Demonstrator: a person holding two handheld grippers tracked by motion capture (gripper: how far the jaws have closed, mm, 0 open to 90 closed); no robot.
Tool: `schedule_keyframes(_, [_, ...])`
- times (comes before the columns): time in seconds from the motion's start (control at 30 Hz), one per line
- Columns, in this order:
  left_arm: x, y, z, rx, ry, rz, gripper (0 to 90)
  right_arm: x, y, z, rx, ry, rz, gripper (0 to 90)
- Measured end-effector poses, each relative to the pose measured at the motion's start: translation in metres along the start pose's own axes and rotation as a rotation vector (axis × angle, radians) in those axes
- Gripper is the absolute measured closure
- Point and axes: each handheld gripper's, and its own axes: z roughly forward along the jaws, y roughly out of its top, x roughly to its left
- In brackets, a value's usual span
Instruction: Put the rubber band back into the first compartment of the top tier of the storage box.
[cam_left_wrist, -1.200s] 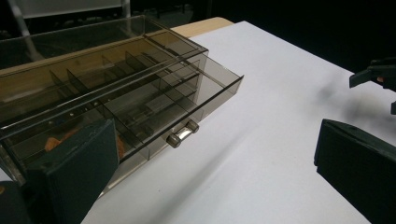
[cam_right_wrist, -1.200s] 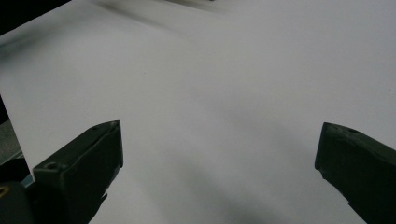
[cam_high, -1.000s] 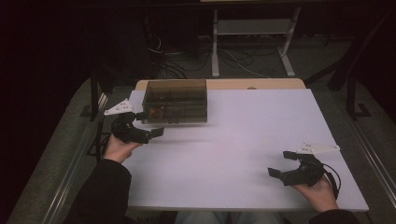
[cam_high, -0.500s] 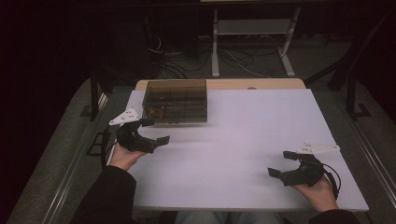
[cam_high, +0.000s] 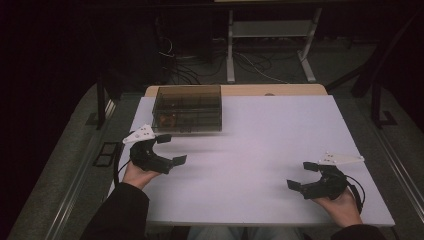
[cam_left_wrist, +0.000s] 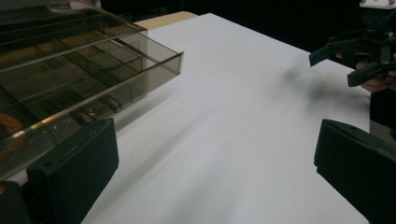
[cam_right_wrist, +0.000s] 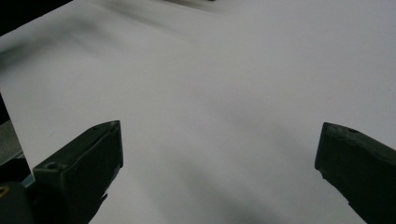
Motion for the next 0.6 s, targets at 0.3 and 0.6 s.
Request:
schedule_keyframes(0.3, [-0.01,-0.009,0.005,0.018,-0.026,0.01,0.0,0.0,0.0,0.0,-0.001,0.001,0.001,0.7])
schedule_keyframes(0.6, [-0.016,-0.021,0.013,0.046,-0.05,0.008,0.0,0.0,0.0,0.0,-0.001,0.0,0.0,0.7])
